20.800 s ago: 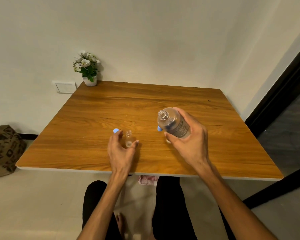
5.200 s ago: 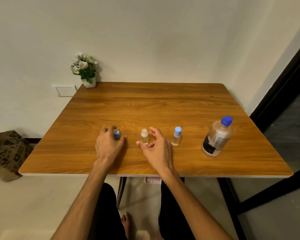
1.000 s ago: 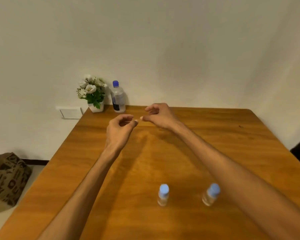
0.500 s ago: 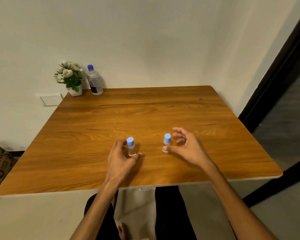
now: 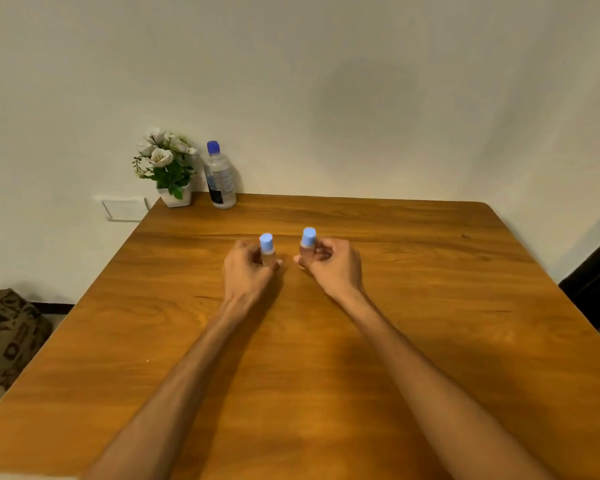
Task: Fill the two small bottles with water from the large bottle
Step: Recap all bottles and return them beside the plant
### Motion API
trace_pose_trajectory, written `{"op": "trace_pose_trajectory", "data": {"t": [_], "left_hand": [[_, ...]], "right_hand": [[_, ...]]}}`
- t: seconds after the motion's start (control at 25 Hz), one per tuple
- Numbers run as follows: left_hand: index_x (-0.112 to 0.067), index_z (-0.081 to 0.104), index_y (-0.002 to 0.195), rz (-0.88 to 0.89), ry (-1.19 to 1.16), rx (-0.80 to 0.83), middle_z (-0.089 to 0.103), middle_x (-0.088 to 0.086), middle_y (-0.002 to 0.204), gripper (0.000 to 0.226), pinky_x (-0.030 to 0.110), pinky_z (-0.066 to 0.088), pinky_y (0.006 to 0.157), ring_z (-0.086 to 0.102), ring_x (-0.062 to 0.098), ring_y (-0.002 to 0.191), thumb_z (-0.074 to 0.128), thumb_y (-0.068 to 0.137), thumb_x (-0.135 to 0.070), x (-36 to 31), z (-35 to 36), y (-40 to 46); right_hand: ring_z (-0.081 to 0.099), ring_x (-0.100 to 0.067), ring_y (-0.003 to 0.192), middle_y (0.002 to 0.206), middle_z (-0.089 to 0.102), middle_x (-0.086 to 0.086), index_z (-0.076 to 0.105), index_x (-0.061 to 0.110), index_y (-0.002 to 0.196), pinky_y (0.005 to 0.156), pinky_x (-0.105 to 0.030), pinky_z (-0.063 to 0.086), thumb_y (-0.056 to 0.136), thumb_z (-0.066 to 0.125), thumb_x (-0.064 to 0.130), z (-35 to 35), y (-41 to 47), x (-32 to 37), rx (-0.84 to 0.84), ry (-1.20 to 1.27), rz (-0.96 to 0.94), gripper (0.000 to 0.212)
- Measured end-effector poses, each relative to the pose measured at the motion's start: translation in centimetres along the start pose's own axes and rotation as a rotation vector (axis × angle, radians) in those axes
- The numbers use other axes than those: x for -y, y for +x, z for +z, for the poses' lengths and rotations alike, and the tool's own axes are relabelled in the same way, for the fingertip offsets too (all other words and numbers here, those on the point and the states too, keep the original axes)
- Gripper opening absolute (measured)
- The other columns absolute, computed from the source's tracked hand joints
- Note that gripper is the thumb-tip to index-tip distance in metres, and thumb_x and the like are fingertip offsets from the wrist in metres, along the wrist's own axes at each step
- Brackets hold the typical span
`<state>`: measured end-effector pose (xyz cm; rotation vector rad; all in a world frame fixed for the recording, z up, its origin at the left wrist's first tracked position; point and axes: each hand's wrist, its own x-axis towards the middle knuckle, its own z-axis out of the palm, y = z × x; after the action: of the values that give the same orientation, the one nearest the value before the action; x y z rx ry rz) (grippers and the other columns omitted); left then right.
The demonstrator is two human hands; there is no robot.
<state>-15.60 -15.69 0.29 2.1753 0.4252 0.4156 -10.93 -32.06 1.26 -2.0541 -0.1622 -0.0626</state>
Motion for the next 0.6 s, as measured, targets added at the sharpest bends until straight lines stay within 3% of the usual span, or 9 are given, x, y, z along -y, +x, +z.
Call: {"op": "trace_pose_trajectory", "data": {"t": [0.12,0.24,0.28,0.36,0.44,0.52,0.6], "left_hand": [[-0.007,0.076,0.099,0.010,0.052,0.003,0.076,0.012,0.099,0.018,0.042,0.062,0.084,0.073,0.030,0.094,0.080,0.092,-0.023,0.6,0.2,10.6],[-0.004,0.077,0.108,0.003,0.087,-0.073,0.079,0.012,0.103,0.020,0.044,0.063,0.094,0.072,0.022,0.090,0.080,0.091,-0.015,2.2,1.4,19.1],[-0.004,0.077,0.109,0.003,0.101,-0.104,0.079,0.012,0.102,0.019,0.044,0.063,0.095,0.071,0.020,0.089,0.079,0.092,-0.014,2.8,1.9,21.1],[-0.005,0.077,0.110,0.011,0.123,-0.160,0.080,0.012,0.104,0.020,0.043,0.062,0.096,0.070,0.021,0.091,0.077,0.092,-0.014,4.0,3.2,23.4],[-0.006,0.076,0.115,0.027,0.095,-0.178,0.079,0.013,0.108,0.024,0.042,0.061,0.097,0.073,0.024,0.097,0.076,0.093,-0.016,4.8,4.2,24.4],[-0.006,0.074,0.119,0.038,0.063,-0.171,0.078,0.012,0.112,0.028,0.042,0.061,0.098,0.074,0.025,0.102,0.075,0.094,-0.017,4.9,4.7,24.2],[-0.006,0.072,0.122,0.034,0.033,-0.163,0.077,0.012,0.114,0.029,0.042,0.061,0.098,0.073,0.025,0.104,0.073,0.095,-0.016,4.9,4.9,23.6]], "right_hand": [[0.073,-0.013,0.081,0.078,0.075,0.012,0.080,0.023,0.088,0.062,-0.025,0.053,0.081,0.089,0.026,5.3,9.4,3.3,0.000,0.017,0.007,0.012],[0.074,-0.022,0.091,0.095,0.081,-0.003,0.081,0.014,0.095,0.076,-0.034,0.059,0.087,0.083,0.020,10.1,18.0,4.5,0.002,-0.052,0.012,0.010],[0.074,-0.021,0.090,0.095,0.080,-0.002,0.081,0.014,0.095,0.073,-0.032,0.059,0.089,0.081,0.020,11.1,20.0,4.2,0.005,-0.067,0.018,0.009],[0.069,-0.016,0.083,0.090,0.077,0.002,0.079,0.017,0.095,0.058,-0.023,0.047,0.090,0.082,0.022,12.7,22.8,3.2,0.004,-0.076,0.027,0.007],[0.066,-0.013,0.080,0.086,0.074,0.006,0.079,0.019,0.099,0.052,-0.018,0.037,0.089,0.083,0.023,13.8,24.0,1.9,-0.001,-0.077,0.012,0.011],[0.069,-0.014,0.084,0.080,0.068,0.012,0.079,0.019,0.101,0.053,-0.017,0.038,0.087,0.085,0.023,14.2,24.3,1.0,0.005,-0.064,-0.026,0.016],[0.073,-0.018,0.095,0.090,0.074,0.007,0.077,0.017,0.109,0.064,-0.022,0.049,0.084,0.088,0.024,14.0,24.0,0.8,0.031,-0.086,-0.044,0.028]]}}
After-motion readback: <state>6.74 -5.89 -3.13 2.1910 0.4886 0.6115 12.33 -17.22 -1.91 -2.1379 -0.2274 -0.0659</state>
